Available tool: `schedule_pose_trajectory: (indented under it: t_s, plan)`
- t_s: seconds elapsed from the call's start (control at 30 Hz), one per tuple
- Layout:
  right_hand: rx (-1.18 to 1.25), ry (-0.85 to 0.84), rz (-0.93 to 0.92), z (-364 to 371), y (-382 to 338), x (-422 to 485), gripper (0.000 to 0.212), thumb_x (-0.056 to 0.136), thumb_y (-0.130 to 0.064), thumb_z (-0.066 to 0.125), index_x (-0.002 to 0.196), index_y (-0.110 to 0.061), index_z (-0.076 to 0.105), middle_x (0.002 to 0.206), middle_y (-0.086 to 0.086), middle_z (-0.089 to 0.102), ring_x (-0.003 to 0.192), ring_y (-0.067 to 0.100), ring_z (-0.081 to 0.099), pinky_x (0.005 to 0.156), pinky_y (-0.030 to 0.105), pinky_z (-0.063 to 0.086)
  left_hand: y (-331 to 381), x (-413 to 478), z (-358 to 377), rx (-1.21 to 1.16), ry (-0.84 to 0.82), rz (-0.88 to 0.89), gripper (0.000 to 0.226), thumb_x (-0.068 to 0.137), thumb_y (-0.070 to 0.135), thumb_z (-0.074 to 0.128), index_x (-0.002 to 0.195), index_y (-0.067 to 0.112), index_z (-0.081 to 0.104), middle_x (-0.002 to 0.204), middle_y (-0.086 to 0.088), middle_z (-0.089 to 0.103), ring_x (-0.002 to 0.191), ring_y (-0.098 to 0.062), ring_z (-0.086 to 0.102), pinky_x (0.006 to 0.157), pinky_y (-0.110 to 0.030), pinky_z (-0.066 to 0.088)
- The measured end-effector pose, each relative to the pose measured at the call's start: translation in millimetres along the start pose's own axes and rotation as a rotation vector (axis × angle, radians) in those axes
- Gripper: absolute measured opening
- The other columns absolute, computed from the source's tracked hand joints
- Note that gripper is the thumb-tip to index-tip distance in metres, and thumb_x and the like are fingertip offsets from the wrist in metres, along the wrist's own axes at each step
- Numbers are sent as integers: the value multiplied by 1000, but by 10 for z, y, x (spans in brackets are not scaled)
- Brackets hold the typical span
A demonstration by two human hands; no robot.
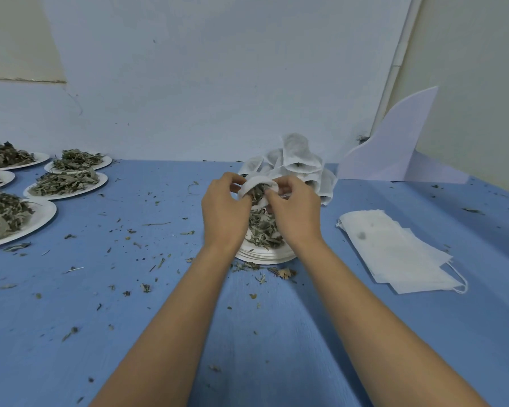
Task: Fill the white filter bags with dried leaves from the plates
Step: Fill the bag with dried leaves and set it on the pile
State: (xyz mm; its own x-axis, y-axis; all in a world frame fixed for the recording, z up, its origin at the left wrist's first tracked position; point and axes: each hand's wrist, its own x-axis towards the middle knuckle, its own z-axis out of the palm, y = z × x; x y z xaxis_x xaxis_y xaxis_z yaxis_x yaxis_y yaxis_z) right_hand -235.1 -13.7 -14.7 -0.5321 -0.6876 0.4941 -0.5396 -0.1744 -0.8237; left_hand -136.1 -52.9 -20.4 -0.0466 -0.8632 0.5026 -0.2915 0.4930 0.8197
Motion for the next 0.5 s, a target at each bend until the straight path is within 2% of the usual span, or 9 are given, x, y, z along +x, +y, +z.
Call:
schedule_pose_trajectory:
  t_s: [0.03, 0.1, 0.17, 0.2, 0.23, 0.3, 0.37, 0.43, 0.5]
  plan:
    - [36, -32, 38, 1, 0, 7, 15, 88, -12, 62, 102, -12, 66, 82, -11, 60, 86, 17, 64, 82, 38, 53, 16, 0, 3, -42, -26, -24, 17, 86, 12, 62, 98, 23, 60, 102, 3, 61, 88, -14, 59, 71, -12, 43]
    - [149, -112, 111, -10, 2, 35, 26, 88, -14, 63, 114, -14, 63, 92, -5, 66, 91, 16, 66, 87, 37, 54, 40, 7, -21, -116, -18, -90, 19, 85, 11, 61, 97, 26, 60, 102, 5, 63, 91, -19, 63, 80, -30, 52]
    - [168, -189, 99, -65, 31, 78, 40, 87, -21, 65, 126, -16, 56, 112, -1, 66, 98, 9, 63, 86, 24, 52, 35, 34, -78, -154, 85, -159, 18, 86, 9, 58, 92, 26, 61, 96, 6, 64, 91, -25, 65, 83, -42, 53]
    - [82, -241, 54, -111, 51, 96, 50, 85, -27, 68, 132, -20, 51, 125, -3, 60, 104, 4, 57, 84, 16, 48, 16, 57, -111, -175, 149, -202, 19, 86, 7, 56, 91, 24, 61, 95, 4, 64, 92, -26, 66, 83, -44, 54]
    - [-37, -317, 4, -159, 79, 109, 62, 82, -35, 70, 138, -25, 44, 137, -6, 50, 112, 2, 50, 87, 16, 43, -6, 81, -144, -216, 209, -254, 19, 86, 5, 55, 91, 22, 62, 95, 1, 65, 92, -27, 66, 83, -43, 55]
    - [-264, -513, -50, -235, 140, 117, 87, 74, -53, 73, 146, -34, 29, 155, -10, 24, 136, 7, 29, 107, 30, 32, -50, 132, -195, -367, 305, -378, 16, 88, 2, 55, 94, 16, 62, 99, -4, 65, 92, -25, 67, 75, -32, 58]
    - [-412, -671, -55, -258, 203, 96, 99, 72, -61, 70, 151, -36, 16, 160, -9, 3, 146, 11, 3, 118, 40, 14, -79, 177, -219, -562, 387, -497, 12, 90, 2, 56, 97, 11, 61, 103, -8, 64, 83, -19, 67, 62, -17, 55]
    - [-520, -747, -53, -226, 266, 70, 98, 75, -61, 66, 152, -35, 11, 160, -6, -3, 147, 15, -6, 120, 44, 6, -83, 206, -240, -727, 466, -580, 11, 91, 0, 56, 98, 8, 58, 104, -11, 64, 73, -13, 65, 56, -12, 51]
    - [-548, -754, -55, -195, 299, 63, 91, 78, -58, 64, 151, -31, 18, 160, -3, 10, 147, 18, 5, 119, 42, 11, -86, 224, -268, -813, 513, -610, 12, 91, -2, 55, 98, 7, 57, 106, -15, 64, 70, -11, 63, 58, -12, 52]
